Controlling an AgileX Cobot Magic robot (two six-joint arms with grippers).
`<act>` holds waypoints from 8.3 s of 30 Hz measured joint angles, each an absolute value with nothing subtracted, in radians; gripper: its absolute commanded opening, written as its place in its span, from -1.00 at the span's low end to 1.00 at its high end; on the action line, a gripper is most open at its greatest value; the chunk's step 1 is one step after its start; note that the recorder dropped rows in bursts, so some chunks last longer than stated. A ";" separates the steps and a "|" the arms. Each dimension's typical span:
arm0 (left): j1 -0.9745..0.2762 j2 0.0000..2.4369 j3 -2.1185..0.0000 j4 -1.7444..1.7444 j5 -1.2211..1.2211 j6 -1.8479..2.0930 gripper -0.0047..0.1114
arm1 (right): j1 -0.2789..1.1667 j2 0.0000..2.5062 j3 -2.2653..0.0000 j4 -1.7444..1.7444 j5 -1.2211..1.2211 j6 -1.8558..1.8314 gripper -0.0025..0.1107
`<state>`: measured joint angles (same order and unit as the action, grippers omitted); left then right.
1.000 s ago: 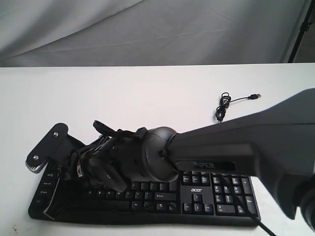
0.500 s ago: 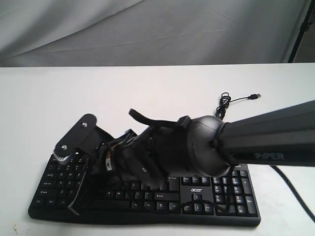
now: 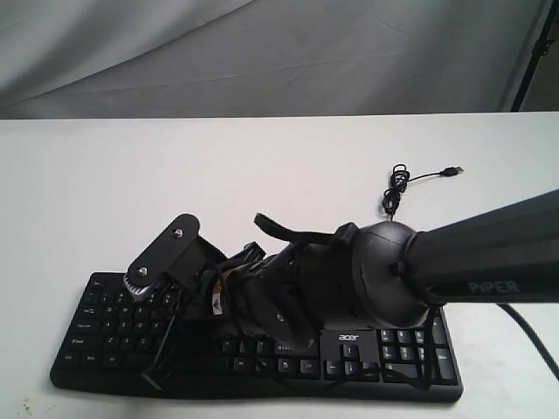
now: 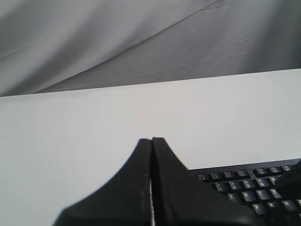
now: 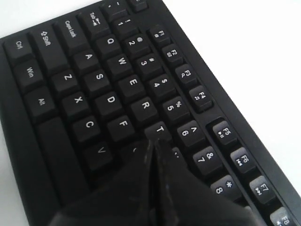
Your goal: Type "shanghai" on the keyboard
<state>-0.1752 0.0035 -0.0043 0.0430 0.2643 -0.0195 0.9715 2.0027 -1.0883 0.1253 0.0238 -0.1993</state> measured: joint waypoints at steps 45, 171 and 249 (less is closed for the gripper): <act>-0.175 0.003 -0.004 0.043 0.264 -0.020 -0.92 | 0.965 2.033 -1.088 0.128 0.031 -0.201 -0.96; -0.175 0.003 -0.004 0.043 0.264 -0.020 -0.92 | 0.990 1.926 -0.979 0.156 -0.008 -0.201 -0.96; -0.175 0.003 -0.004 0.043 0.264 -0.020 -0.92 | 0.990 2.051 -1.079 0.175 -0.081 -0.203 -0.96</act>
